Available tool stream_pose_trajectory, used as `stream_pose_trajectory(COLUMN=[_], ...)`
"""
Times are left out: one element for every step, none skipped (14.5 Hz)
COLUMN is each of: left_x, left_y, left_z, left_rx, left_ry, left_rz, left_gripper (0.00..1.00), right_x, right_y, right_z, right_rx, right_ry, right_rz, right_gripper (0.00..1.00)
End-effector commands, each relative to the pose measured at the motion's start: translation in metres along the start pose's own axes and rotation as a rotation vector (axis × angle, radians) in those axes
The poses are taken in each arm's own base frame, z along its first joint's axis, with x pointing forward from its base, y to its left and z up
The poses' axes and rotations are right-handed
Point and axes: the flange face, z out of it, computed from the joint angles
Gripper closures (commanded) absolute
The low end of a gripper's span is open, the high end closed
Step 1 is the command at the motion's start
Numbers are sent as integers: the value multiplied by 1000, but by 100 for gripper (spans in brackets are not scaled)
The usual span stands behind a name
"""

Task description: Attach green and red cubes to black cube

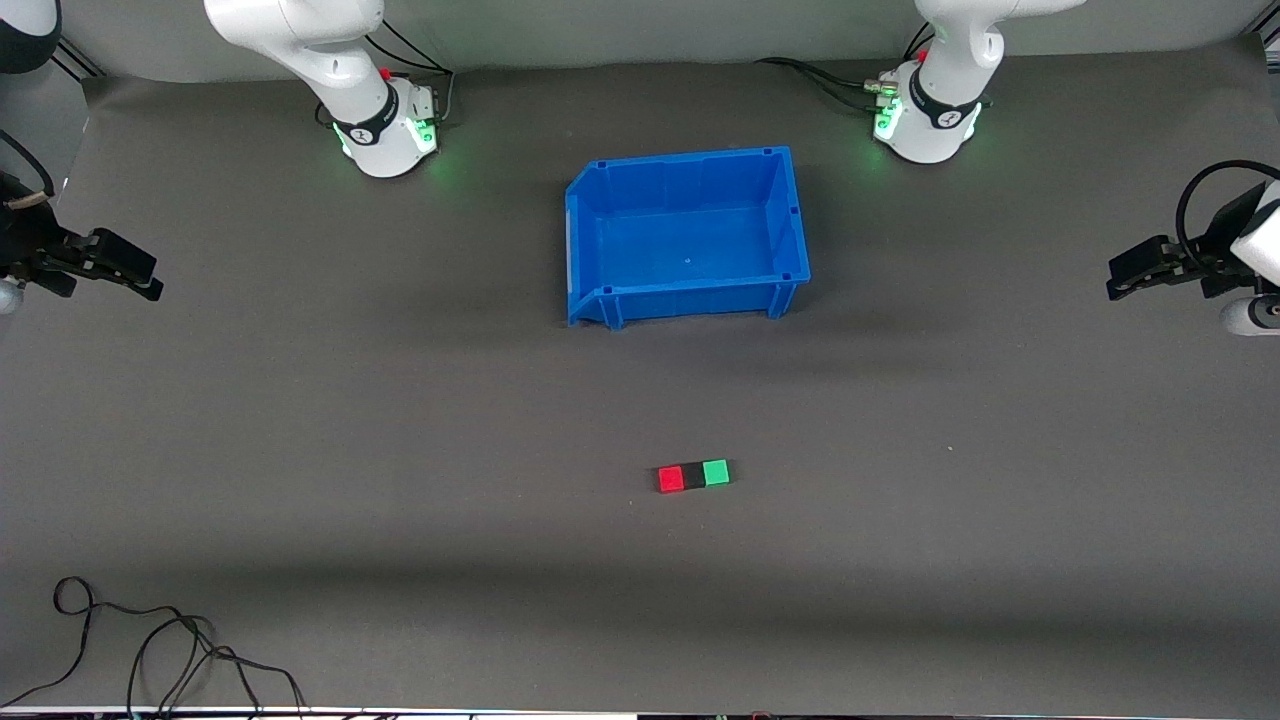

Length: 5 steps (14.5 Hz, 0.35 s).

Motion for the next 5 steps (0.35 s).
stream_pose_trajectory(left_x=[0, 0, 0, 0, 0], left_y=[0, 0, 0, 0, 0], left_z=[-3, -3, -3, -3, -3], left_rx=[13, 13, 13, 13, 13], left_ry=[-9, -9, -9, -9, -10], left_rz=[-3, -1, 2, 3, 4], left_gripper=[0, 0, 0, 0, 0], right_x=[0, 0, 0, 0, -1], right_y=[5, 4, 4, 4, 4], right_z=[-1, 0, -1, 0, 0], right_rx=[41, 44, 44, 44, 44], right_ry=[-3, -3, -2, -3, -3], right_rz=[7, 8, 7, 5, 5], right_gripper=[0, 0, 0, 0, 0])
